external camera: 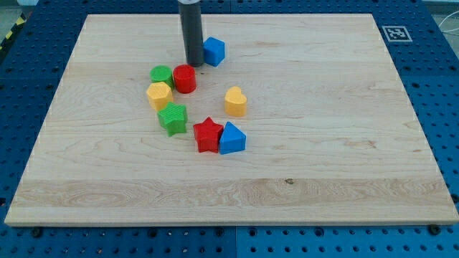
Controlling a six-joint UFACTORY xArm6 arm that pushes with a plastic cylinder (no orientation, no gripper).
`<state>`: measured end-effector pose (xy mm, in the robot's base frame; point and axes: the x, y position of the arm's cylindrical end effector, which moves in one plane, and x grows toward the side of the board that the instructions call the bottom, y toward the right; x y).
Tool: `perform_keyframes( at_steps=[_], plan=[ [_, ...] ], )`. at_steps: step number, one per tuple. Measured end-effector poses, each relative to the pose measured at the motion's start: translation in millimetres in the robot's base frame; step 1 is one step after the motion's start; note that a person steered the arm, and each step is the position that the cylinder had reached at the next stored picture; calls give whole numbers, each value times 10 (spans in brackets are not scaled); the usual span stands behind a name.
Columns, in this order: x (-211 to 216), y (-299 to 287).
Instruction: Slide the yellow hexagon towards the right a bit
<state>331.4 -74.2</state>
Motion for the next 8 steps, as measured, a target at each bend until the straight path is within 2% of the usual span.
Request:
perform_keyframes(
  at_steps=[5, 8],
  plan=[
    [11, -942],
    [497, -1059]
  ],
)
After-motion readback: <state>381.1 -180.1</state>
